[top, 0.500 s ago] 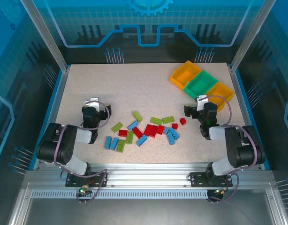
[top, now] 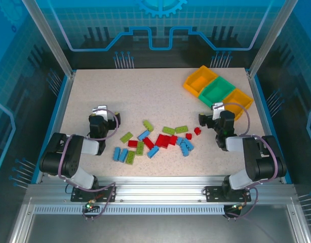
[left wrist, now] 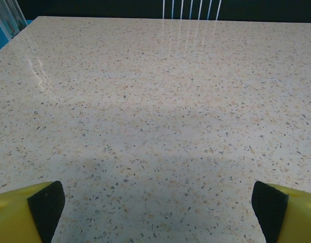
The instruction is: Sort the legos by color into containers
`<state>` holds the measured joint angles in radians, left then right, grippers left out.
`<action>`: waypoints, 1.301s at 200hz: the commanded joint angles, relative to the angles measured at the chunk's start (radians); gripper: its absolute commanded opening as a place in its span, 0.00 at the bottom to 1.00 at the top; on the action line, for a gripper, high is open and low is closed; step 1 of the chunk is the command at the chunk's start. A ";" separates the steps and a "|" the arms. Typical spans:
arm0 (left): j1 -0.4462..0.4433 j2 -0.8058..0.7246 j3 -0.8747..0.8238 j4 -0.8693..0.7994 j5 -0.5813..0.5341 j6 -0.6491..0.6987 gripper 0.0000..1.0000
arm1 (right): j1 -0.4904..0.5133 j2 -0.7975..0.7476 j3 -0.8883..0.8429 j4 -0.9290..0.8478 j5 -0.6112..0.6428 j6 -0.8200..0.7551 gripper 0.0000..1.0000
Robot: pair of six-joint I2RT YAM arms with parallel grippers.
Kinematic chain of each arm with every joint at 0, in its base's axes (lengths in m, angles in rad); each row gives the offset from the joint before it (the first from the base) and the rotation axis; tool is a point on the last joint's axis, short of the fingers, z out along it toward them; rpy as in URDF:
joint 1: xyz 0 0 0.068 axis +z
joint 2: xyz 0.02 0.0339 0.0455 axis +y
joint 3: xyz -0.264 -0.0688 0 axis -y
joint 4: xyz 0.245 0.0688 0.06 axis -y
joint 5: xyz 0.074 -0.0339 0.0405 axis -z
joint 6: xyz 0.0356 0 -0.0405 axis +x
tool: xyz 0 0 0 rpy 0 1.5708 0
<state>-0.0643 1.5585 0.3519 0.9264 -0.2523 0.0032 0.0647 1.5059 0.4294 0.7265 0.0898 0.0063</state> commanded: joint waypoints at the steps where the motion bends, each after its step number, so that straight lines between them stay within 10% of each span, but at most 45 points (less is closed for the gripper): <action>1: 0.004 -0.009 0.006 0.036 0.024 0.014 0.99 | -0.006 -0.003 0.001 0.028 -0.019 -0.008 1.00; 30: 0.007 -0.006 0.013 0.021 0.028 0.007 0.99 | -0.011 -0.007 0.012 0.013 -0.036 -0.009 1.00; 58: 0.016 -0.065 0.044 -0.074 -0.006 -0.011 0.99 | -0.014 -0.094 0.183 -0.357 0.019 0.039 0.94; 101: 0.004 -0.338 0.318 -0.835 -0.112 -0.263 0.99 | -0.070 -0.194 0.419 -0.869 0.177 0.305 0.92; 135: -0.126 -0.470 0.372 -0.945 -0.059 -0.334 0.99 | -0.265 -0.123 0.604 -1.223 0.098 0.573 0.91; 197: -0.369 -0.488 0.354 -1.012 -0.064 -0.315 0.99 | -0.384 0.000 0.647 -1.284 -0.096 0.525 0.85; 260: -0.390 -0.533 0.294 -1.120 -0.099 -0.387 0.99 | -0.404 0.118 0.709 -1.310 -0.054 0.528 0.80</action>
<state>-0.4492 1.0657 0.6827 -0.1238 -0.3248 -0.3248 -0.3161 1.5757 1.0935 -0.5457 0.0368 0.5240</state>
